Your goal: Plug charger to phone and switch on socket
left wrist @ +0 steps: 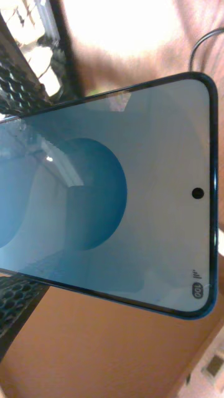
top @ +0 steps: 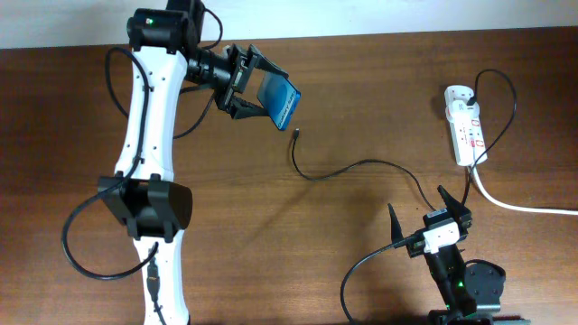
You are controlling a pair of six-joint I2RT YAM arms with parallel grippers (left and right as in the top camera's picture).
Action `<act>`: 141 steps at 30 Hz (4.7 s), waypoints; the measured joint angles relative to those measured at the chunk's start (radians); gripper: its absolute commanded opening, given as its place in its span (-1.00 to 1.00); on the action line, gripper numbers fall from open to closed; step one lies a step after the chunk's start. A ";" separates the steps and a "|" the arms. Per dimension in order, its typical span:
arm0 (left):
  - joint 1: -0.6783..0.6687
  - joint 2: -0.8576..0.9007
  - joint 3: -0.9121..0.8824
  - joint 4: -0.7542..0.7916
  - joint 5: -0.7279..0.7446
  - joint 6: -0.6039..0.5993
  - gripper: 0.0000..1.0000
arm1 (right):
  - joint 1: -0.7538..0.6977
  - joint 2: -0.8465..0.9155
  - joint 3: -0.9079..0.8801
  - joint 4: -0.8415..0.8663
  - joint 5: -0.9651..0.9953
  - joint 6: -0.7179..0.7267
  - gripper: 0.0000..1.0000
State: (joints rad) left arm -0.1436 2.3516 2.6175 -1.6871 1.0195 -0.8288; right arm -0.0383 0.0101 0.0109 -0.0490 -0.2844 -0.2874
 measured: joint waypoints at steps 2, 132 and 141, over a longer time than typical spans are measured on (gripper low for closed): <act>0.010 0.000 0.000 0.000 0.027 -0.040 -1.00 | 0.000 0.000 0.000 0.000 0.000 0.001 0.97; 0.013 0.000 0.001 0.053 -1.016 0.540 -1.00 | 0.427 2.308 1.747 -0.600 -0.080 1.062 -0.42; 0.013 0.000 0.001 0.053 -1.016 0.540 -1.00 | 0.427 2.308 1.752 -0.623 -0.081 1.039 -0.39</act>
State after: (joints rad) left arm -0.1303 2.3516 2.6183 -1.6344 0.0032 -0.2890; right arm 0.3889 2.3184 1.7626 -0.6716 -0.3653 0.7517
